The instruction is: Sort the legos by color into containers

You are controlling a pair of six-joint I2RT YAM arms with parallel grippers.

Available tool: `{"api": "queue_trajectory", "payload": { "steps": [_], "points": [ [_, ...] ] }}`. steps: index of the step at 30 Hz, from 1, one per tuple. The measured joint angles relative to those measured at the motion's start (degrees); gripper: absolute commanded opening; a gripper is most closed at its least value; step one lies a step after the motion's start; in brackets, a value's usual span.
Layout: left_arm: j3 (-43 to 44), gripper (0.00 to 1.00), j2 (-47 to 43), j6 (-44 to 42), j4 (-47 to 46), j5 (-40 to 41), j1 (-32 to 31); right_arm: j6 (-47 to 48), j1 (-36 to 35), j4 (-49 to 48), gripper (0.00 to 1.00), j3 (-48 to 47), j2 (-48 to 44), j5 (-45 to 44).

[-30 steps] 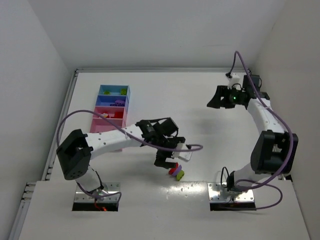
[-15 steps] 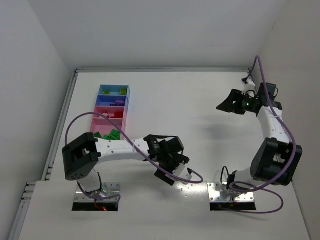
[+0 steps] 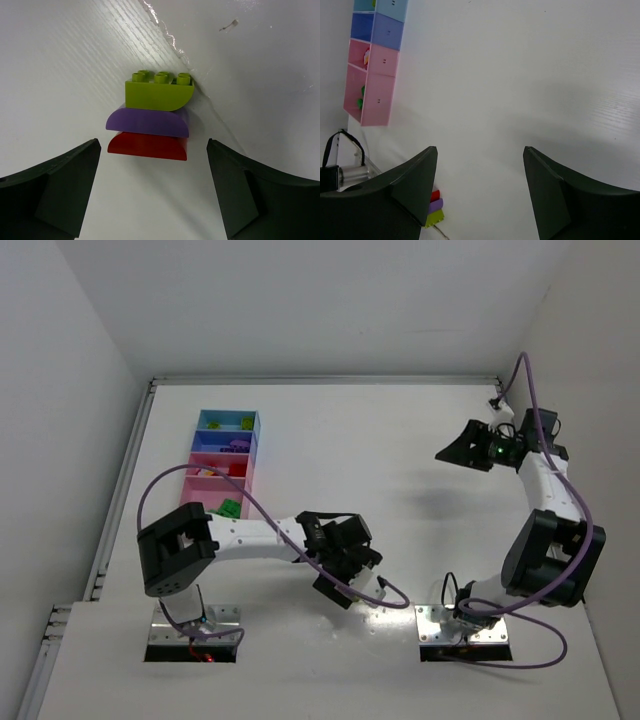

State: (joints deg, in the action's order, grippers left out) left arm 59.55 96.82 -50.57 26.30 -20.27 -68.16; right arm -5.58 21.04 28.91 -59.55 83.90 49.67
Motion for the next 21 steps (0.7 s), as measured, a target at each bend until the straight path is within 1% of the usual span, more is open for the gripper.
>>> {"api": "queue_trajectory", "payload": {
  "steps": [8,9,11,12,13,15,17,19,21],
  "points": [
    [0.0,0.94,2.91,-1.49,-0.31,0.11,0.98,0.09,1.4,0.33,0.7,0.17,1.29,0.76],
    [0.0,0.93,3.1,-1.51,-0.31,0.09,1.31,0.09,1.49,0.31,0.7,0.24,1.42,0.92],
    [0.02,0.9,3.41,-1.55,-0.35,0.09,1.97,0.09,1.68,0.35,0.7,0.55,1.46,1.11],
    [0.02,0.84,3.61,-1.62,-0.37,-0.02,2.34,0.09,1.73,0.39,0.7,0.66,1.49,1.25],
    [0.07,0.8,3.76,-1.6,-0.37,-0.04,2.67,0.11,1.73,0.35,0.7,0.72,1.53,1.38],
    [0.24,0.76,4.15,-1.73,-0.35,-0.09,3.19,0.11,1.73,0.33,0.7,0.72,1.68,1.42],
    [0.42,0.77,4.61,-1.86,-0.48,-0.24,3.48,0.11,1.73,0.33,0.7,0.72,1.95,1.46],
    [0.5,0.86,4.87,-1.86,-0.52,-0.57,3.61,0.11,1.7,0.33,0.7,0.76,2.29,1.55],
    [0.59,0.92,5.14,-1.88,-0.66,-1.14,3.61,0.13,1.73,0.33,0.7,0.94,2.71,1.55]
  ]
}}
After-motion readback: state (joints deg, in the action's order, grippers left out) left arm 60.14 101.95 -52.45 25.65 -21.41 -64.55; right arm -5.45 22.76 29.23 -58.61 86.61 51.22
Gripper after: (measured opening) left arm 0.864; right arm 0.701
